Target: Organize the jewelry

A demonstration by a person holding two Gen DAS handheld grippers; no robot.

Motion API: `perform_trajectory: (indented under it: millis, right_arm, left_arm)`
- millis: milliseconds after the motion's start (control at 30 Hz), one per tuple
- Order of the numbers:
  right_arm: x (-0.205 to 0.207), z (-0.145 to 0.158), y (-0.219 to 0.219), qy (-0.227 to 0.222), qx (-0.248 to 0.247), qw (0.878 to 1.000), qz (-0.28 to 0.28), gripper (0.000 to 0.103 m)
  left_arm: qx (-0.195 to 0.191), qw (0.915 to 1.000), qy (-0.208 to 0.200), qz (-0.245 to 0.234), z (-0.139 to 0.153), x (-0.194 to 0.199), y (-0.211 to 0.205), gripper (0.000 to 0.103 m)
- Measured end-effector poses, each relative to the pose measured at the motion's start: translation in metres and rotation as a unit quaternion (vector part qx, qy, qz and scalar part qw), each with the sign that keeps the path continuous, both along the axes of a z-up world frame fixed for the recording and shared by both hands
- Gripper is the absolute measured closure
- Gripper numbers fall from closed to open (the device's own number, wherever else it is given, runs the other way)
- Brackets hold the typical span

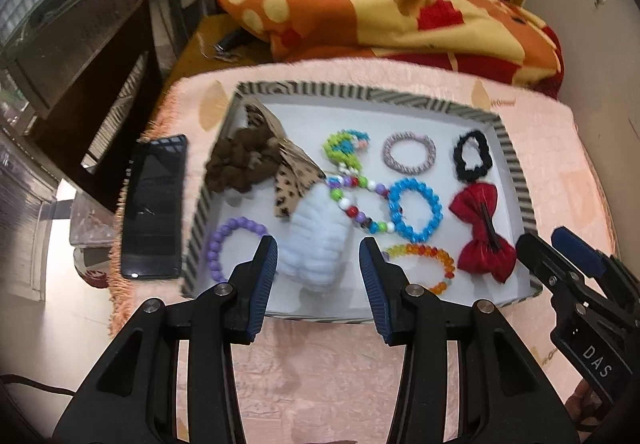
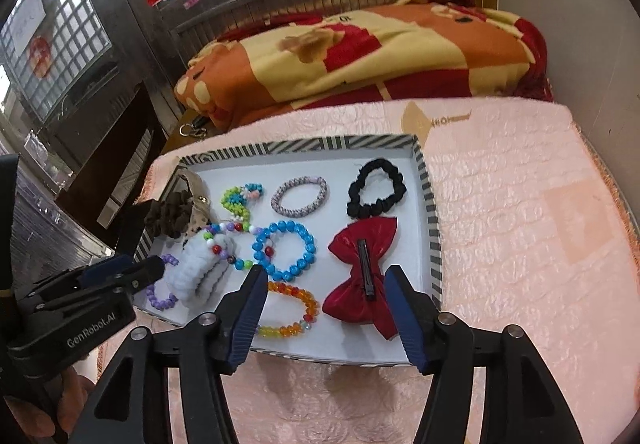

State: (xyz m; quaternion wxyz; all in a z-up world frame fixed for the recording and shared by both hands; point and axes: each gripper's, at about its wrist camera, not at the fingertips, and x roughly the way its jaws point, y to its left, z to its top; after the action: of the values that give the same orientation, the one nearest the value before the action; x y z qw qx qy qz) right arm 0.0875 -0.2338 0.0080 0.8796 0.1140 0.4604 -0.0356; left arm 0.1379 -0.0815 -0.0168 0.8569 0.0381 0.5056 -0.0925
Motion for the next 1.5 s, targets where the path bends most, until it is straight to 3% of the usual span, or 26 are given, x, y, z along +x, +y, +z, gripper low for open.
perform_trajectory:
  millis: [567, 1500]
  right_arm:
    - [-0.004, 0.005, 0.012, 0.000, -0.010, 1.000, 0.006, 0.039]
    - [-0.004, 0.003, 0.012, 0.008, -0.011, 1.000, 0.009, 0.039]
  left_arm:
    - [-0.006, 0.9996, -0.026, 0.011, 0.019, -0.007, 0.010, 0.061]
    - [-0.005, 0.9994, -0.031, 0.014, 0.021, -0.006, 0.012, 0.061]
